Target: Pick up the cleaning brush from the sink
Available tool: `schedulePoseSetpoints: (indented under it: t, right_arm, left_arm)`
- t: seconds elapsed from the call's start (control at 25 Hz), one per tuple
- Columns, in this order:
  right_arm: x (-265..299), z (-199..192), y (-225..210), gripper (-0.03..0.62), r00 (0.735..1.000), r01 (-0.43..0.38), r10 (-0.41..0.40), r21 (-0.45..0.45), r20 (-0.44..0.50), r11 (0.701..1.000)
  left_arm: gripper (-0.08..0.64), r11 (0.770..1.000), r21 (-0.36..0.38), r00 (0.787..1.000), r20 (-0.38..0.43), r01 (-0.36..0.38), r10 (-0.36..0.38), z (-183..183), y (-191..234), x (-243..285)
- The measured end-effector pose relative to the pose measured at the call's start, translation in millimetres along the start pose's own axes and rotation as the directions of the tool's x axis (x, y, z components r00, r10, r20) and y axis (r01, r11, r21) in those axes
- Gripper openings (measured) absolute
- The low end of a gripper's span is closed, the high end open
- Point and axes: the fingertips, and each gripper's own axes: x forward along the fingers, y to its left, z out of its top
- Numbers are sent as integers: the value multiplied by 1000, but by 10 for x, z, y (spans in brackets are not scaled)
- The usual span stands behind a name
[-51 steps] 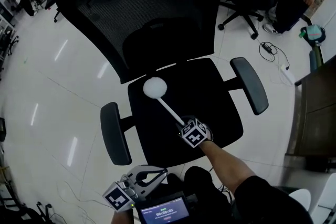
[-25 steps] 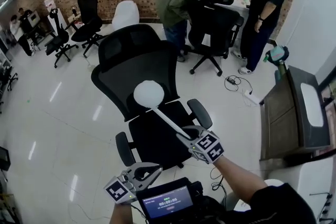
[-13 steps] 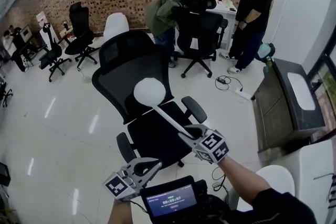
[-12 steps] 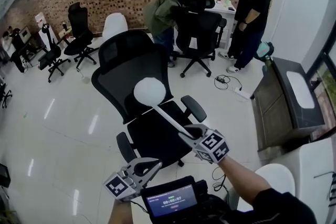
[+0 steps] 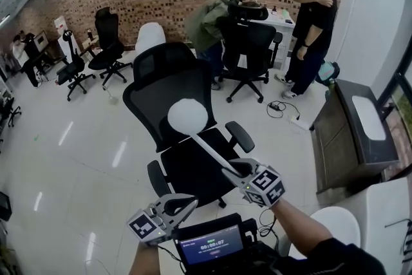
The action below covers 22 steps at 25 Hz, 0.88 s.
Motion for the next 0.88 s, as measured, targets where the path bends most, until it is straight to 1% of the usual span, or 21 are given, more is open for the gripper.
schedulePoseSetpoints:
  t: [0.08, 0.12, 0.16, 0.2, 0.24, 0.28, 0.32, 0.36, 0.4, 0.44, 0.48, 0.52, 0.6, 0.8, 0.88]
  right_arm:
    - [-191, 5, -29, 67, 1000, 2, -2, -8, 6, 1000]
    - [-287, 3, -47, 67, 1000, 4, -4, -13, 9, 1000]
    - [-376, 0, -62, 67, 1000, 6, -6, -15, 13, 1000]
    - [-457, -3, -76, 67, 1000, 9, -8, -15, 17, 1000]
    - [-532, -5, -86, 67, 1000, 11, -11, -16, 20, 1000]
    - [-600, -8, -89, 67, 1000, 13, -13, -17, 21, 1000]
    - [-663, -11, -85, 67, 1000, 16, -15, -16, 23, 1000]
    - [-722, -11, -73, 67, 999, 19, -18, -12, 26, 1000]
    - [-781, -6, -54, 67, 999, 21, -21, -7, 32, 1000]
    - [-839, 0, -33, 67, 999, 23, -23, -2, 42, 1000]
    - [-897, 3, -13, 67, 998, 25, -25, 3, 50, 1000]
    - [-950, -2, 1, 67, 998, 26, -27, 7, 55, 1000]
    - [-1041, -19, 15, 67, 998, 28, -29, 16, 61, 999]
    - [-1201, -54, 30, 67, 997, 36, -37, 20, 66, 999]
    - [-1250, -81, -5, 68, 997, 41, -42, 21, 66, 999]
  left_arm:
    - [-6, 999, 14, 999, 14, -36, 35, 68, -106, 99]
    - [-6, 996, 28, 996, 22, -89, 89, 100, -119, 140]
    - [-6, 983, 43, 983, 27, -180, 179, 124, -85, 161]
    - [-6, 953, 48, 954, 31, -299, 297, 140, -14, 157]
    - [-6, 906, 37, 907, 33, -422, 421, 144, 74, 128]
    - [-6, 848, 13, 847, 29, -531, 530, 144, 156, 80]
    - [-6, 787, -17, 787, 21, -617, 617, 149, 224, 22]
    - [-6, 733, -44, 733, 13, -679, 680, 168, 268, -33]
    - [-6, 693, -65, 694, 10, -718, 720, 207, 285, -73]
    - [-6, 671, -74, 672, 18, -738, 741, 268, 270, -90]
    - [-6, 664, -70, 663, 36, -745, 748, 338, 233, -86]
    - [-6, 662, -53, 660, 52, -748, 749, 401, 187, -69]
    - [-6, 652, -17, 650, 57, -758, 758, 458, 110, -38]
    - [-6, 600, -60, 601, 3, -797, 799, 327, 63, -163]
    - [-6, 590, -60, 592, -27, -805, 806, 217, 42, -212]
